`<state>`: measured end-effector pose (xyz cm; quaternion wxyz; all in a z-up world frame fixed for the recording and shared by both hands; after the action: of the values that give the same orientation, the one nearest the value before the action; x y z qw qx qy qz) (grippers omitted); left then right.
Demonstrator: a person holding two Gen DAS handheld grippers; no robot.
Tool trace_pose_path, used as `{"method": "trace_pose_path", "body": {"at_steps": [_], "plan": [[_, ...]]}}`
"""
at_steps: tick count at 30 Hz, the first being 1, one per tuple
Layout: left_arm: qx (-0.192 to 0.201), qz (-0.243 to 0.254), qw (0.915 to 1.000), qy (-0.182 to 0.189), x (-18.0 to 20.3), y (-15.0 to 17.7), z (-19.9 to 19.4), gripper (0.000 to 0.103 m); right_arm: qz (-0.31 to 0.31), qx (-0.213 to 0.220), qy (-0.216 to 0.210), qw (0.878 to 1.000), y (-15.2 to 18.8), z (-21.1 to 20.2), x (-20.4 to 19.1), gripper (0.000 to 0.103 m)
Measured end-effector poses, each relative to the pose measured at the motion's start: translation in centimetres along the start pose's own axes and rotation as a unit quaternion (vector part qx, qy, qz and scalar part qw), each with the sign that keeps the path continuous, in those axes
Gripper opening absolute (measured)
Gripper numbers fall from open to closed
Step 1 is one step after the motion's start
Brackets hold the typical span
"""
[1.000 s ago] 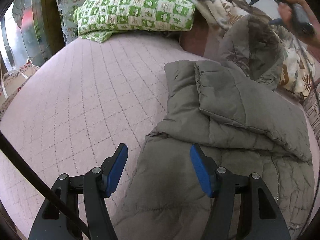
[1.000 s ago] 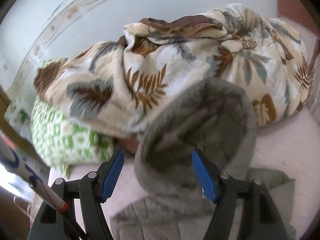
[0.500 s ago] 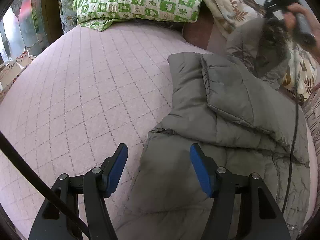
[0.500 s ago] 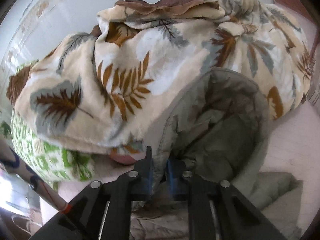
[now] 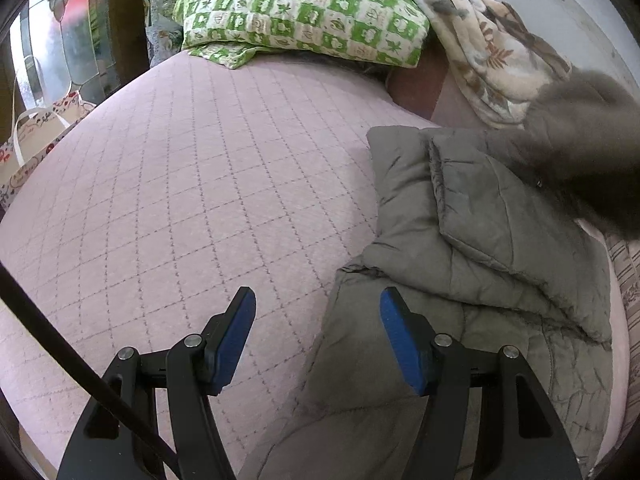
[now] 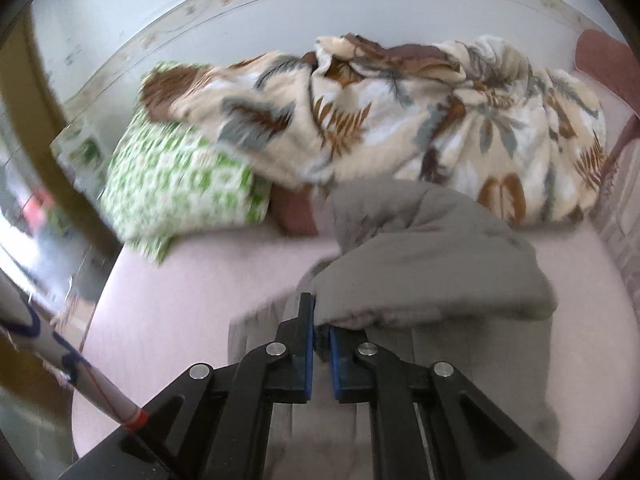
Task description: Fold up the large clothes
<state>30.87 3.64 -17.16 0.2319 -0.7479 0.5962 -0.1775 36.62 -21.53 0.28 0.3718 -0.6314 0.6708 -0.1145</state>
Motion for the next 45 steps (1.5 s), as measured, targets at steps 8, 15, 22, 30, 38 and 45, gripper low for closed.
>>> {"method": "trace_pose_path", "body": {"at_steps": [8, 15, 22, 30, 38, 45], "plan": [[0.006, -0.007, 0.9998, -0.019, -1.0, 0.0, -0.3, 0.064, 0.065, -0.068, -0.038, 0.995, 14.5, -0.2, 1.6, 0.007], [0.005, -0.004, 0.9997, -0.024, -1.1, 0.0, -0.5, 0.064, 0.148, -0.112, -0.021, 0.982, 20.4, 6.9, 6.9, 0.006], [0.009, -0.003, 0.9995, -0.030, -1.2, -0.1, -0.6, 0.064, 0.175, -0.106, -0.020, 0.979, 20.9, 8.7, 8.6, 0.013], [0.012, -0.004, 0.9996, -0.027, -1.3, -0.1, -1.2, 0.064, 0.050, -0.114, -0.015, 0.992, 22.3, -0.2, 4.9, 0.056], [0.016, -0.003, 0.9996, -0.022, -1.3, 0.1, -1.8, 0.064, 0.029, 0.015, 0.070, 0.997, 12.6, -7.1, 6.6, 0.044], [0.013, -0.005, 0.9997, -0.022, -1.3, 0.0, -1.7, 0.064, 0.072, -0.013, 0.139, 0.988, 7.8, 1.3, 11.4, 0.042]]}}
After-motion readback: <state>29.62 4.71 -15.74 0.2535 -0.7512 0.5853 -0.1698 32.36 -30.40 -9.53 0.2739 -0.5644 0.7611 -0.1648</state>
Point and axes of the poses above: each gripper's, at about its wrist camera, not at the fingertips, and z roughly the way its jaws point, x to its right, y to its underside, the point moved 6 cm from there along z, roughly the way its jaws point, and after that the axes turned 12 degrees about -y, right-handed, at the moved point
